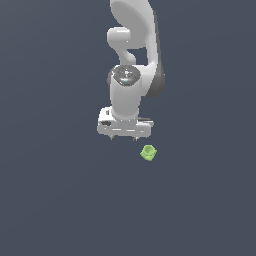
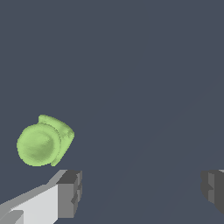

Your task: Pick up the object and move it to a goal position.

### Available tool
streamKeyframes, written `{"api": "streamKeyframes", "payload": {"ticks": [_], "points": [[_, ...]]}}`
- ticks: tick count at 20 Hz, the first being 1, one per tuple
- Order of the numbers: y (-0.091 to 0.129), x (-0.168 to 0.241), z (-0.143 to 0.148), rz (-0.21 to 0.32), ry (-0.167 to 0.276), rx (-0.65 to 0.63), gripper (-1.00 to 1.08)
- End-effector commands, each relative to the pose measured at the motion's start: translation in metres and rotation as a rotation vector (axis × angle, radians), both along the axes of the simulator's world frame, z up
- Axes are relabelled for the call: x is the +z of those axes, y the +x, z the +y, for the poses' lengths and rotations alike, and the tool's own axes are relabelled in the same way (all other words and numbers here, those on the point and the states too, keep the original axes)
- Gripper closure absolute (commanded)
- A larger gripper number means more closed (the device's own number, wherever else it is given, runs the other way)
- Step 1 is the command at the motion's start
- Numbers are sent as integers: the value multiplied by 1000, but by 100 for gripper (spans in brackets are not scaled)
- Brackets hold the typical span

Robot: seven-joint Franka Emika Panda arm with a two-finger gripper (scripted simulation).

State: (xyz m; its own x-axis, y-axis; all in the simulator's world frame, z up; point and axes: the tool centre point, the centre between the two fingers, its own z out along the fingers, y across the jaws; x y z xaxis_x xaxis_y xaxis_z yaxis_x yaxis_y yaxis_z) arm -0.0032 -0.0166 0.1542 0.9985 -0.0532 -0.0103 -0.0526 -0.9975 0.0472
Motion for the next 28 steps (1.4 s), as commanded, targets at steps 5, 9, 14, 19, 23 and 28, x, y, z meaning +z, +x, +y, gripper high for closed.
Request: {"api": "streamKeyframes", "payload": {"ticks": [5, 9, 14, 19, 23, 28], "points": [[2, -7, 13, -4, 5, -58, -92], [4, -14, 26, -8, 10, -118, -92], [6, -26, 47, -14, 19, -216, -92], [7, -38, 70, -19, 27, -322, -92], [7, -48, 87, -22, 33, -401, -92], [7, -57, 103, -24, 38, -475, -92]]}}
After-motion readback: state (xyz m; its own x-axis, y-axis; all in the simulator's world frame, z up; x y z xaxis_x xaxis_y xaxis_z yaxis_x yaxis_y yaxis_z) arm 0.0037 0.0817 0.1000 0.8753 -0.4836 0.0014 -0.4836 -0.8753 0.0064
